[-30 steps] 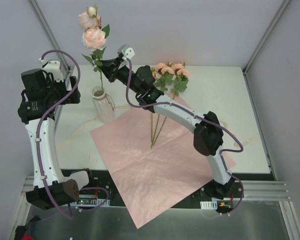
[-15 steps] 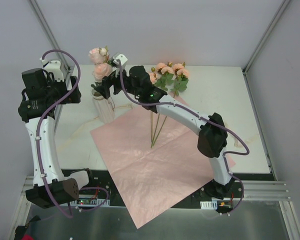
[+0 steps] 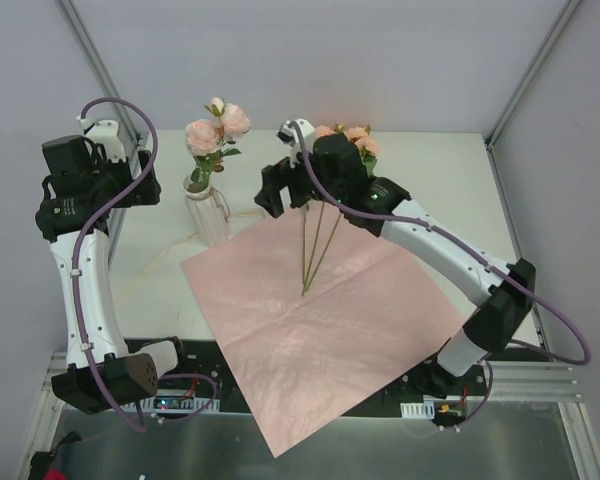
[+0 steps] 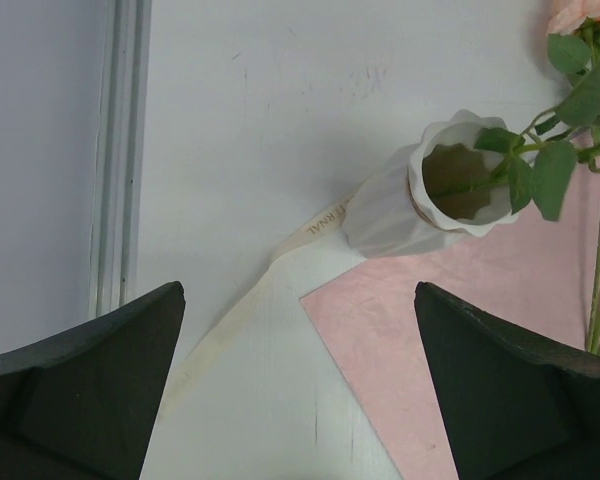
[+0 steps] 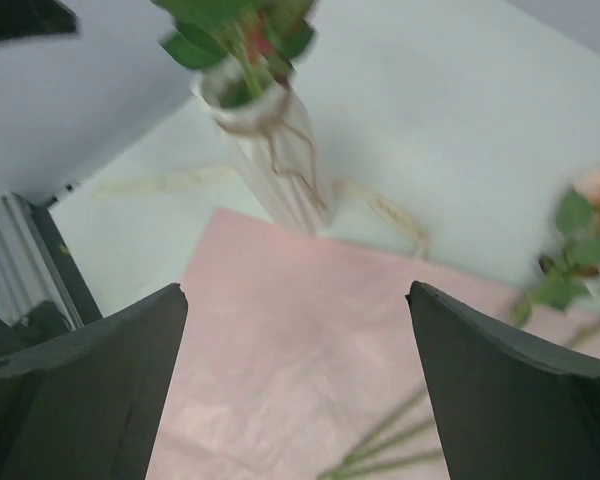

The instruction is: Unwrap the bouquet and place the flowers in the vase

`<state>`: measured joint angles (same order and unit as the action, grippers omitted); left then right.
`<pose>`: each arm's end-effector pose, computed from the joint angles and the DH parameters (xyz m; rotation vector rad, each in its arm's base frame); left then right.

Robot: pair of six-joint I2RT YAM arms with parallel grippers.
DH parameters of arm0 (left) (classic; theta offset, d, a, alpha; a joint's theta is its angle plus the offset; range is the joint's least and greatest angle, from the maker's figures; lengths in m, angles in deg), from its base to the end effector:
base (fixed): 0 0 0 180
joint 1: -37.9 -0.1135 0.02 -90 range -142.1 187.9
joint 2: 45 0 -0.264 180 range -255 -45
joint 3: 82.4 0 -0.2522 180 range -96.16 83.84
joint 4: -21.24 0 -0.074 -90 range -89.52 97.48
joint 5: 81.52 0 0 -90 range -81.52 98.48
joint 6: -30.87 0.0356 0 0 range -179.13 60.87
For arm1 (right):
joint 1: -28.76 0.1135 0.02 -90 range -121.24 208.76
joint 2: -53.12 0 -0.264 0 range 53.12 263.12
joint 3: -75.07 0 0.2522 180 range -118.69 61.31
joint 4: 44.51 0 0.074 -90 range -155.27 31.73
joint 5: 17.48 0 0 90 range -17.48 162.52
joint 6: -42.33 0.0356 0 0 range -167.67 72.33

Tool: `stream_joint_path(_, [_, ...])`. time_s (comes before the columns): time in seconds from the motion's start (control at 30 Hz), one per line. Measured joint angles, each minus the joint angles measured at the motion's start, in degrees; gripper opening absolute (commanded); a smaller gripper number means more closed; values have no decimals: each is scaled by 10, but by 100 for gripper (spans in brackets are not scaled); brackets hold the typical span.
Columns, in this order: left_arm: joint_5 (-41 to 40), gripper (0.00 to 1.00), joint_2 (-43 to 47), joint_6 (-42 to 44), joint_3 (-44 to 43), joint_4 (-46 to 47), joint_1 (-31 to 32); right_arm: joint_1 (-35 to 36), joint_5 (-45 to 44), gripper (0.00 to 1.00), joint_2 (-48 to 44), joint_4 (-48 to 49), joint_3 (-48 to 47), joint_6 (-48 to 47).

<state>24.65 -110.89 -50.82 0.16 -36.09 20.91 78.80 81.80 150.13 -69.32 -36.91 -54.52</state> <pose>0.2176 0.0561 0.4394 0.0263 2.0015 -0.0023 0.2547 0.3129 0.4220 -0.9586 1.5133 0.6884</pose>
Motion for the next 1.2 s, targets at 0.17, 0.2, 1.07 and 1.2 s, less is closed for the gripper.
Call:
stream_joint_path(0.17, [1,99,-5,-2,-10,0,-4,-9,-94,96,-92,-69,128,19])
stream_joint_path(0.2, [2,99,-5,-3,-13,0,-4,-12,-117,96,-95,-85,141,35])
stream_joint_path(1.07, [33,99,-16,-8,-23,-14,-4,-190,-300,65,290,-282,-86,218])
stream_joint_path(1.2, [36,99,-17,-8,-23,-15,-4,-197,-297,64,312,-283,-86,232])
